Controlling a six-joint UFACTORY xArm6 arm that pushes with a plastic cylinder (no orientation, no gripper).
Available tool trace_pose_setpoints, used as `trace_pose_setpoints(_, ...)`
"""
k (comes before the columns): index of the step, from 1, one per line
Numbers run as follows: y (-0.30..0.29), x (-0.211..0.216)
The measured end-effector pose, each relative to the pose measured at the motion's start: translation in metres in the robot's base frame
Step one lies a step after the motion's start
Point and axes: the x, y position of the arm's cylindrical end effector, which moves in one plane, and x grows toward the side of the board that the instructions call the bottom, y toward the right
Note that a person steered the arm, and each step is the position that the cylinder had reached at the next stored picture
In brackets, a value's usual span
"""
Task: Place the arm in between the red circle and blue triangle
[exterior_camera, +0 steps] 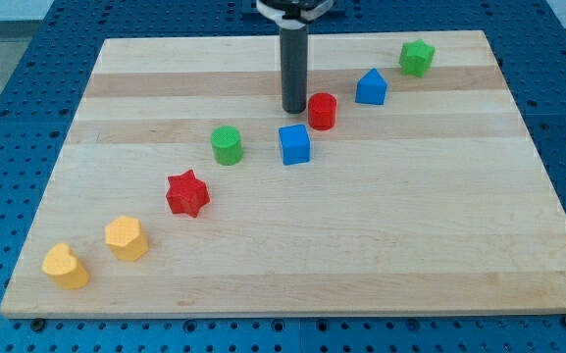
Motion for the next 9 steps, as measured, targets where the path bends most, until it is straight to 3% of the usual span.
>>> trace_pose_setpoints(2, -0.016, -0.008)
trace_pose_setpoints(3, 0.000, -0.044)
trace_pose_setpoints(5, 0.038, -0.051)
trace_pose_setpoints(9, 0.059, -0.022)
